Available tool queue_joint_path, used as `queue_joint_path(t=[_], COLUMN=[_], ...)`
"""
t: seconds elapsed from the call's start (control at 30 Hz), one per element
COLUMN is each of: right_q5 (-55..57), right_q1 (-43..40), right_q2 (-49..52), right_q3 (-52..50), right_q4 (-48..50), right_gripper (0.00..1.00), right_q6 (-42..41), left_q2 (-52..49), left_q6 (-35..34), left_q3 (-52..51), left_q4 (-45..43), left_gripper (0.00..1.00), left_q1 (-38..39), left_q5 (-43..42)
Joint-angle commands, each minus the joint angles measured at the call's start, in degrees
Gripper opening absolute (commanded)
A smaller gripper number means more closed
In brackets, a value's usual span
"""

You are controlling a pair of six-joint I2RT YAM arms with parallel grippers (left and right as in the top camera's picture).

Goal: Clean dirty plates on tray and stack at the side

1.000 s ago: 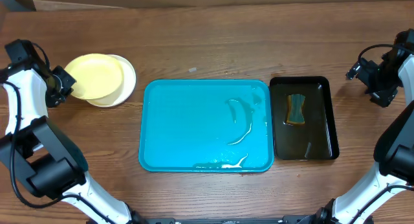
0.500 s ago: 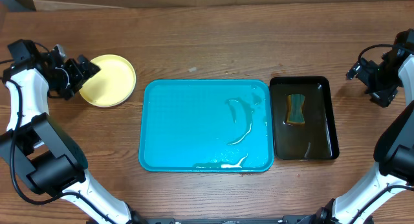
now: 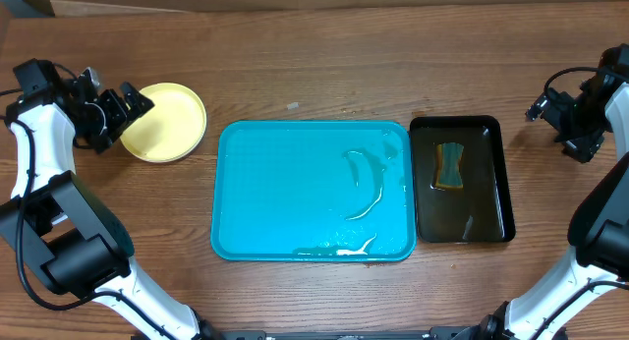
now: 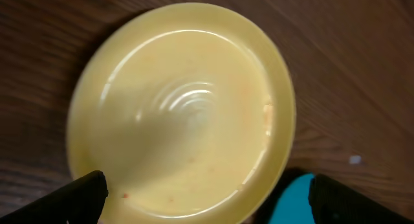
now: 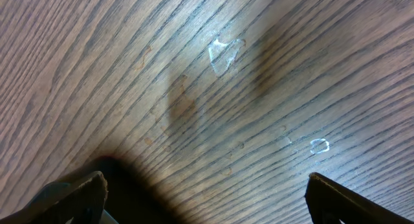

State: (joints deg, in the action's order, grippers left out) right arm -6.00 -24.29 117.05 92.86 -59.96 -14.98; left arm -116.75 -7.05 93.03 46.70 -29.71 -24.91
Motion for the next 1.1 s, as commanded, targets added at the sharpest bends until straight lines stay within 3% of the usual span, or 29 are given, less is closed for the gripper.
queue_joint_path(t=[0.0,0.17,1.07], right_q5=[-0.07,-0.07,-0.07], right_q1=[0.17,0.17,0.17], right_q2=[-1.99,-1.99,-1.99], right_q3=[0.92,0.92,0.92], right_q4=[0.2,0.2,0.2], right_gripper=[1.0,1.0,1.0], right_q6=[-0.22,-0.22,-0.22], left_q2=[-0.5,-0.5,-0.5], left_q6=[0.63,0.63,0.61], left_q3=[0.94,0.94,0.94], left_q4=[-0.13,-0.13,-0.13], left_gripper=[1.0,1.0,1.0], left_q1=[0.11,0.11,0.11], left_q5=[9.57,12.87,12.94])
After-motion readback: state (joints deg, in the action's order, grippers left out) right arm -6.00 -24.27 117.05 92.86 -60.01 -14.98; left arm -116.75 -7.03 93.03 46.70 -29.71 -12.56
